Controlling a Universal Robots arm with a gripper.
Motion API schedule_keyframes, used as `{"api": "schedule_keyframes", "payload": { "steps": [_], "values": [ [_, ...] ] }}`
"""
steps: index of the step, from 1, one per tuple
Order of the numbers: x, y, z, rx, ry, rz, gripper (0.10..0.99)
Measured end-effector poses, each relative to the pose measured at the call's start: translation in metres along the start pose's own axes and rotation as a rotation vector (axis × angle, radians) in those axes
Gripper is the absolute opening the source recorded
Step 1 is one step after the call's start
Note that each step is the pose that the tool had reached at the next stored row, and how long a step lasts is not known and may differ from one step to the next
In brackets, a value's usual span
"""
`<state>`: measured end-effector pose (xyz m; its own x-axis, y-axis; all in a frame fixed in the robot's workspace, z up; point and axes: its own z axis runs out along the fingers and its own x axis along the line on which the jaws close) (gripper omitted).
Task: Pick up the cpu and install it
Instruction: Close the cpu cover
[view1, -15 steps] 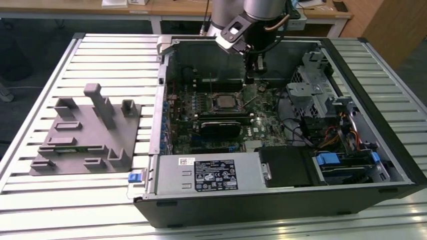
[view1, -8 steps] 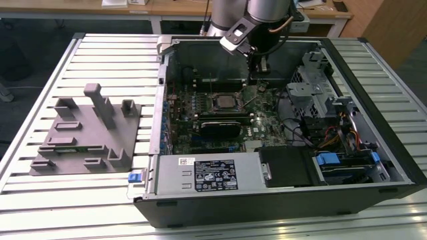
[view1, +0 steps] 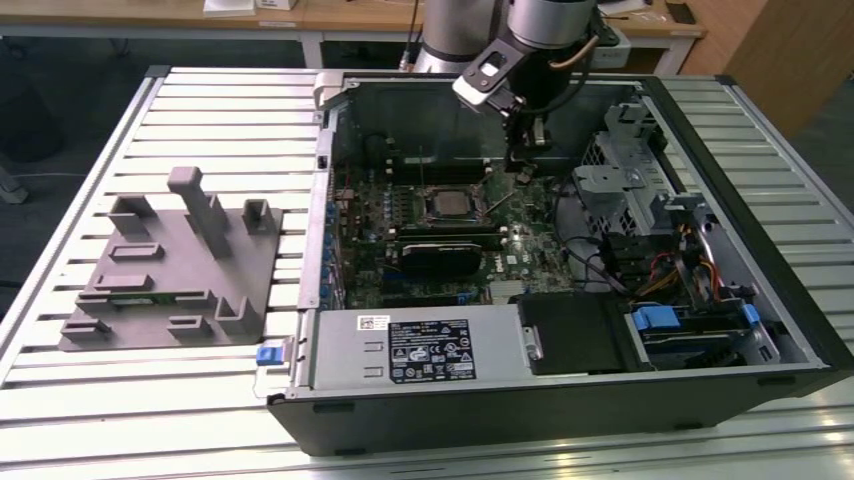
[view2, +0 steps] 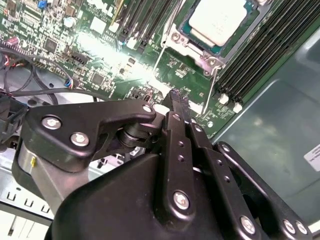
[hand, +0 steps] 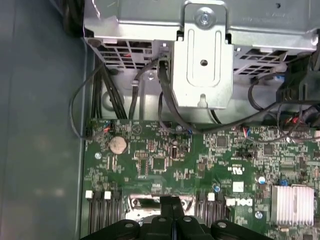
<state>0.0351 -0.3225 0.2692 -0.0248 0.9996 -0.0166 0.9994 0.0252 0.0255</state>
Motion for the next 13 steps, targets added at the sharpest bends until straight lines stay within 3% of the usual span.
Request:
{"api": "schedule_keyframes", "payload": {
  "steps": [13],
  "values": [
    [0.0029,0.0139,0.0063,0.0,0.0002,0.0,0.106]
  ]
}}
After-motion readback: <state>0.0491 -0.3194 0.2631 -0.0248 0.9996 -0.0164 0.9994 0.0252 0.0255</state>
